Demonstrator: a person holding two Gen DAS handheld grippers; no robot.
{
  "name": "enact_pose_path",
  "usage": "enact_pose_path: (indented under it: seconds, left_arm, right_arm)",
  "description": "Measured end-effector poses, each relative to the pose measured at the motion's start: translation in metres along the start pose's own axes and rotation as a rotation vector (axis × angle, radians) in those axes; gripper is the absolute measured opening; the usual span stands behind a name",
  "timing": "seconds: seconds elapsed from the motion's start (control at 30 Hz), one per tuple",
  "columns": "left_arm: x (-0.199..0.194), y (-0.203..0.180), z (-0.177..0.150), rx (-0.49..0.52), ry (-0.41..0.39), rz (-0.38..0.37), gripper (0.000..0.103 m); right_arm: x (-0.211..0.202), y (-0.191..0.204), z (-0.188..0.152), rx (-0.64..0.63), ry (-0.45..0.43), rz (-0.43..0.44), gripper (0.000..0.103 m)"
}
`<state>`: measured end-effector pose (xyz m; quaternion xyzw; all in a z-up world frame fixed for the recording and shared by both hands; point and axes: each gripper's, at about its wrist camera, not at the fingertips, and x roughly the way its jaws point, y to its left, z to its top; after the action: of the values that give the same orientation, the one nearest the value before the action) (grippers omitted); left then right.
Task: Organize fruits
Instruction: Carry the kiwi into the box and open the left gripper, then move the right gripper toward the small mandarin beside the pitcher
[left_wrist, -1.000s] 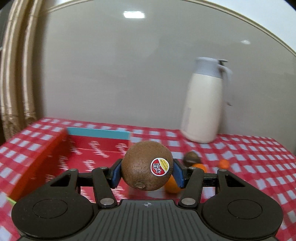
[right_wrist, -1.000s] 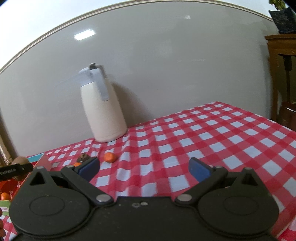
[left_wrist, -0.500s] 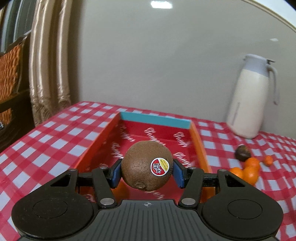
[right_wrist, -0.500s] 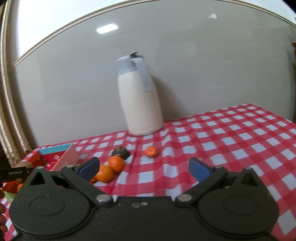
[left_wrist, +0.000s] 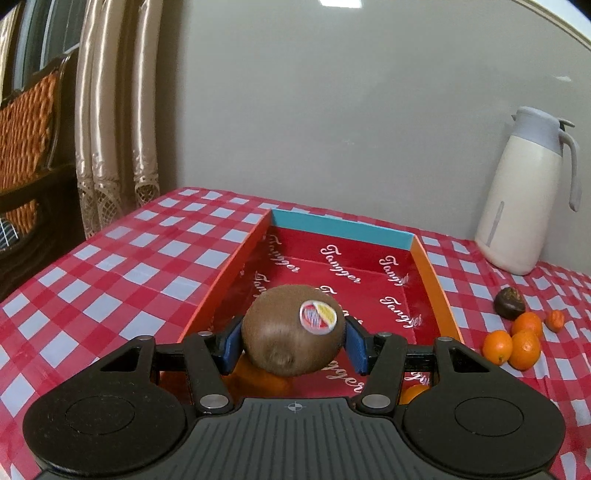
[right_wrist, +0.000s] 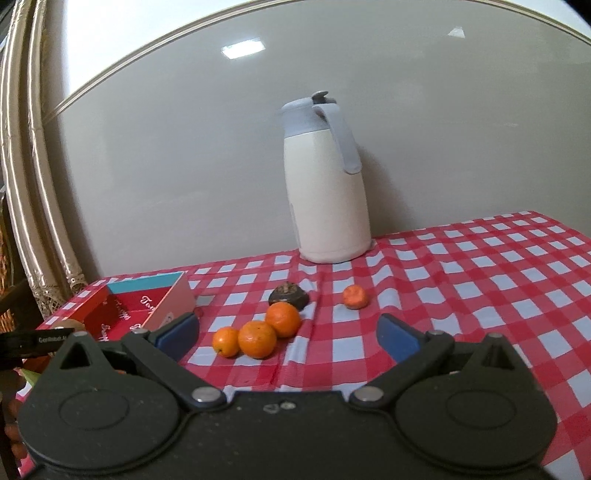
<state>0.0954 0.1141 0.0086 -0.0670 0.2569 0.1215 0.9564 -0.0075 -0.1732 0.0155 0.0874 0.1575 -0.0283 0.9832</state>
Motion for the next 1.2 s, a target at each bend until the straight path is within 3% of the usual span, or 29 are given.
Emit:
enact_pose_path:
  seconds: [0.17,0.4,0.67,1.0,1.2]
  left_arm:
    - [-0.004,0.007,0.001,-0.024,-0.019,0.007,0.069]
    - [-0.019,0.021,0.004,-0.053,-0.07,-0.007,0.075]
    - [-0.04,0.037,0.002,-0.036,-0.114,0.029,0.091]
    - [-0.059,0.056,-0.015,-0.049,-0.101,0.047,0.102]
    - [-0.066,0.06,-0.022,-0.047,-0.1,0.058,0.103]
  right_arm:
    - [0.002,0.004,0.0,0.002,0.001,0.012,0.103]
    - [0.006,0.012,-0.002,-0.014,0.003,0.034,0.103]
    - [0.013,0.021,-0.002,-0.031,0.009,0.055,0.103]
    - [0.025,0.034,-0.001,-0.048,0.023,0.077,0.103]
    - [0.035,0.04,0.0,-0.052,0.031,0.085,0.103]
